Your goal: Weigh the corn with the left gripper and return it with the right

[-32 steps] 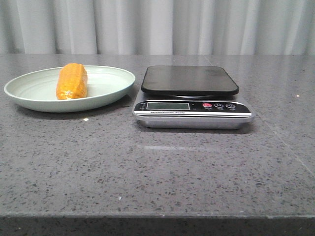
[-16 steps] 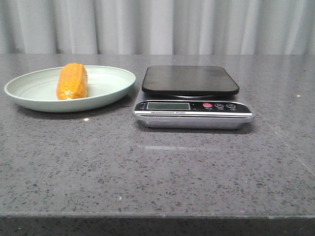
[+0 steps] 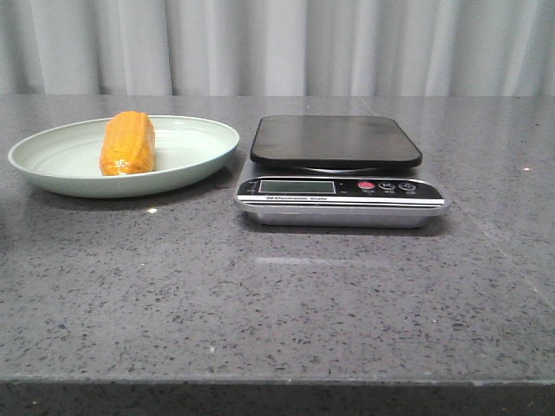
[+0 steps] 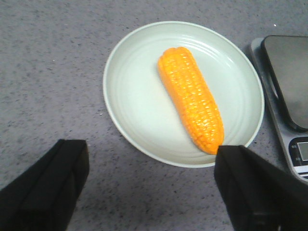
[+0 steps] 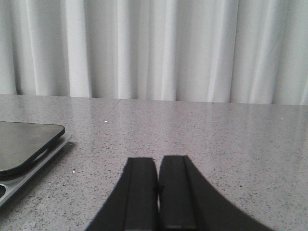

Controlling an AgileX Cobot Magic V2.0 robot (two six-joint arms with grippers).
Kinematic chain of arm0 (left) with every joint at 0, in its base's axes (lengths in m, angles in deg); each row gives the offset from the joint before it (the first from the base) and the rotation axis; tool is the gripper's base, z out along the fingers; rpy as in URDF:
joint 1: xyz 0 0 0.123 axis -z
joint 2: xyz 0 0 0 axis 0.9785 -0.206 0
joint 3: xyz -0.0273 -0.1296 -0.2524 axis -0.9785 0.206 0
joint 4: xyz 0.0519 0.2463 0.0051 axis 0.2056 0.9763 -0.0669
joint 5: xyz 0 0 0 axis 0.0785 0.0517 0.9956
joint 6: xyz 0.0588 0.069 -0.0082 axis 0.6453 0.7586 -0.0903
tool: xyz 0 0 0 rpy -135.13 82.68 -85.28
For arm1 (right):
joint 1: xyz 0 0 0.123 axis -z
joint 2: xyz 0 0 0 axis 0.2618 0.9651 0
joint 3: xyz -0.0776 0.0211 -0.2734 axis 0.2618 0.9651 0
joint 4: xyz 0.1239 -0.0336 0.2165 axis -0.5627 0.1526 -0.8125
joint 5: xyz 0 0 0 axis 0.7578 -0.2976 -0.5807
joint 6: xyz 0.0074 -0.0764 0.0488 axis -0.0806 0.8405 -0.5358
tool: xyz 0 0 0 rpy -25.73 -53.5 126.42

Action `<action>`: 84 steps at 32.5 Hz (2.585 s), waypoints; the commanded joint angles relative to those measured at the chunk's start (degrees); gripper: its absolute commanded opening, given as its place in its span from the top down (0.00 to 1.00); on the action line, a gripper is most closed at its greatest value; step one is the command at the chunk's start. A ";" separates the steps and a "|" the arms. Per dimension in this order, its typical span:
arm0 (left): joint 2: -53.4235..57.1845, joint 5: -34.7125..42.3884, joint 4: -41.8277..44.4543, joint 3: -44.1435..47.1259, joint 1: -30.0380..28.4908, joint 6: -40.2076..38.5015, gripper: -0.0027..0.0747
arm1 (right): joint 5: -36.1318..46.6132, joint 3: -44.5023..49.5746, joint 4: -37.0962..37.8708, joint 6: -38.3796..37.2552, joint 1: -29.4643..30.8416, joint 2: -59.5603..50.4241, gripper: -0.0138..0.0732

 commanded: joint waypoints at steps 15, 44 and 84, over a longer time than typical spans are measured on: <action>-24.03 -0.97 6.46 -18.74 11.35 -14.11 0.20 | 4.66 -0.34 -0.20 0.23 -0.13 -1.02 0.64; -37.67 -8.97 7.50 -31.77 13.60 -19.22 0.78 | 4.66 -0.34 -0.20 0.23 -0.20 -1.02 0.64; -48.89 -12.86 6.90 -48.74 26.55 -16.32 0.23 | 4.66 -0.34 -0.20 0.23 -0.34 -1.02 0.64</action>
